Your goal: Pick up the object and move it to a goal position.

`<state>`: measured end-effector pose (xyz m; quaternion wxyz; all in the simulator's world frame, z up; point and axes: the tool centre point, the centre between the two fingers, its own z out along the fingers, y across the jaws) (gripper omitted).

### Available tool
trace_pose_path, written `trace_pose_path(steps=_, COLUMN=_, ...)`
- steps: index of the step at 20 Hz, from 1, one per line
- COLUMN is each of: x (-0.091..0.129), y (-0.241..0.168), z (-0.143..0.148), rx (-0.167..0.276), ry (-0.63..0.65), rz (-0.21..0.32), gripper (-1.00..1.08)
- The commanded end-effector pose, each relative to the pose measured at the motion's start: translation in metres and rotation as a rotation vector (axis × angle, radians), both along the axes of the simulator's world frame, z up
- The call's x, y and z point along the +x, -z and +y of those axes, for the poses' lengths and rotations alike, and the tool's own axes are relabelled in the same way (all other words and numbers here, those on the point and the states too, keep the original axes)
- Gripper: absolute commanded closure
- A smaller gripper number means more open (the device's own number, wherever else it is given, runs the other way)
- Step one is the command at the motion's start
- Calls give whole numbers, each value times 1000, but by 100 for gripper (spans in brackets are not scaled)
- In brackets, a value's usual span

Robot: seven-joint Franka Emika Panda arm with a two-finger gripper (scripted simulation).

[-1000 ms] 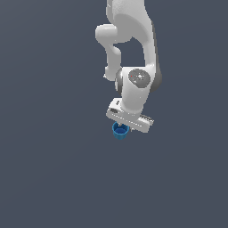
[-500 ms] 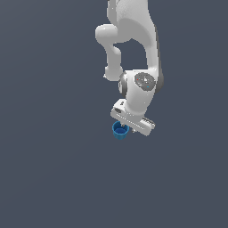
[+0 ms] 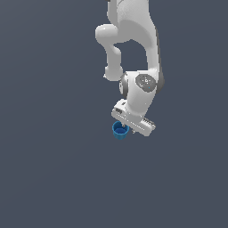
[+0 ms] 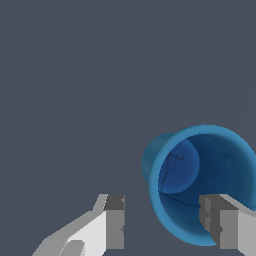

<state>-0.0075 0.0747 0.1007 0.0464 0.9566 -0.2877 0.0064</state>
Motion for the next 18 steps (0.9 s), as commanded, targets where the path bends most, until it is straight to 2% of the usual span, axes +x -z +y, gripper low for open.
trace_pose_path(steps=1, x=0, y=5, z=-1, rx=0, ry=1, rz=1, gripper=-20)
trace_pose_path(steps=9, x=-1, y=29, z=-3, rx=-1, ry=4, rz=0, gripper=-20)
trace_pose_path(steps=10, x=-1, y=29, z=-3, rx=-1, ry=4, rz=0, gripper=108)
trace_pose_path(steps=18, x=-1, y=29, z=-3, rx=-1, ry=4, rz=0, gripper=108)
